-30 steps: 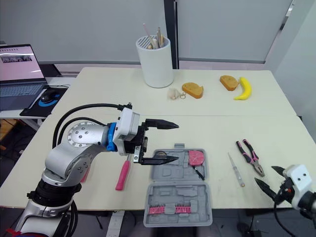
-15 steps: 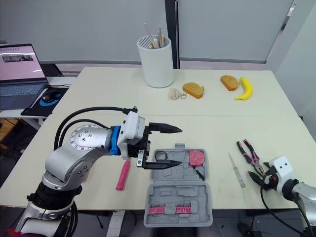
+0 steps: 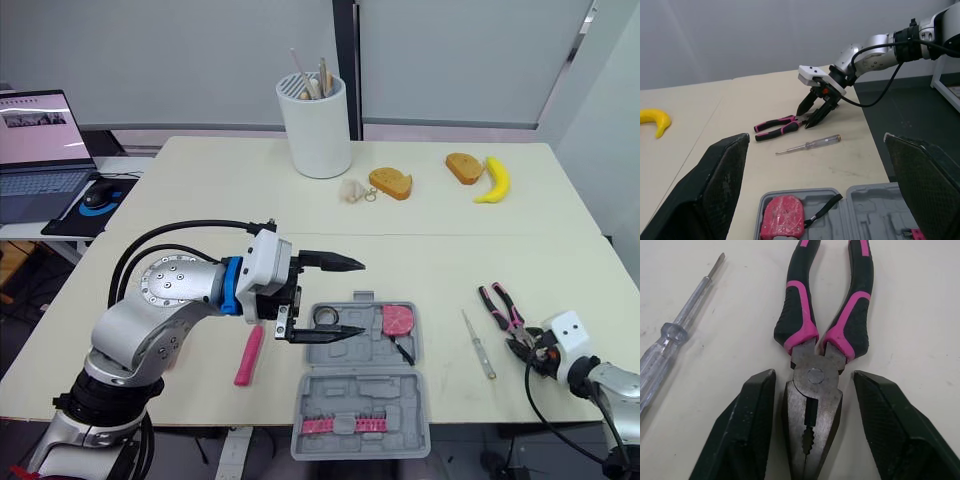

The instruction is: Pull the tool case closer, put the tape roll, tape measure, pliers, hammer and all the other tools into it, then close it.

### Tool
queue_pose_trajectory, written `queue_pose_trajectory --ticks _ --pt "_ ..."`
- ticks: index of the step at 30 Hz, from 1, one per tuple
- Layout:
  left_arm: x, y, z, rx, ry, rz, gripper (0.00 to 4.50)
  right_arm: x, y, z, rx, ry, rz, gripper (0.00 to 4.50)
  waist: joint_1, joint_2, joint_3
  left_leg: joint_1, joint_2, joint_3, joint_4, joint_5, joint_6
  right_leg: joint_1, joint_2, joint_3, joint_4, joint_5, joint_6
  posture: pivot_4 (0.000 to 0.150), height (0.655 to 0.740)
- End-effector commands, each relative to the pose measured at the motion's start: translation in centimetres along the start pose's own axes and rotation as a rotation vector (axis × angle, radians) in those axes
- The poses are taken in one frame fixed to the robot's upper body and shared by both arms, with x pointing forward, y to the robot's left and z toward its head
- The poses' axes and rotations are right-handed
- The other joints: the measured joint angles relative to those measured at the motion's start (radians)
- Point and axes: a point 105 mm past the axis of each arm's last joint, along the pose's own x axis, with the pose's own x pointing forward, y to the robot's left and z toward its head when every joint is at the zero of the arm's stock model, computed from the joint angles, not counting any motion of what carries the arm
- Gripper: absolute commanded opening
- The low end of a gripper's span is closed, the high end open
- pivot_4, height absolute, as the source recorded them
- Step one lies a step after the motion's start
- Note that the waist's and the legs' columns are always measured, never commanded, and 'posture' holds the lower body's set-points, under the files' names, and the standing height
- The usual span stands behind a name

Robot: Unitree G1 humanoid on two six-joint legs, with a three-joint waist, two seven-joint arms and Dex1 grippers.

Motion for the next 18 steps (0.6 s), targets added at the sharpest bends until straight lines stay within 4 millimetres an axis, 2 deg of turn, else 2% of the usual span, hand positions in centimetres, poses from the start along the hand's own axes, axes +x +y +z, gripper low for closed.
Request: queue_pose_trajectory --ticks 1,4,18 --pt "0.16 -0.19 0.50 0.033 -0.017 -0.006 4.50 -0.19 -0.02 0.06 -0.026 0.010 0.003 1.78 0.000 0.000 0.000 0.001 0.000 0.000 0.000 0.000 0.000 0.001 0.000 0.000 0.000 0.000 0.000 0.150 0.7400" --pt "0.16 -0.26 0.45 0.030 -0.017 -0.007 4.50 -0.15 -0.07 0.17 -0.030 0.008 -0.001 1.24 0.000 0.000 0.000 0.005 0.000 0.000 -0.001 0.000 0.000 0.005 0.000 0.000 -0.001 0.000 0.000 0.150 0.7400" --pt "-0.11 0.01 0.35 0.022 -0.028 0.012 4.50 -0.67 -0.08 0.95 -0.048 -0.015 0.004 1.24 0.000 0.000 0.000 0.007 0.000 0.000 -0.001 0.000 0.000 0.008 0.000 0.000 -0.002 -0.001 0.000 0.150 0.7400"
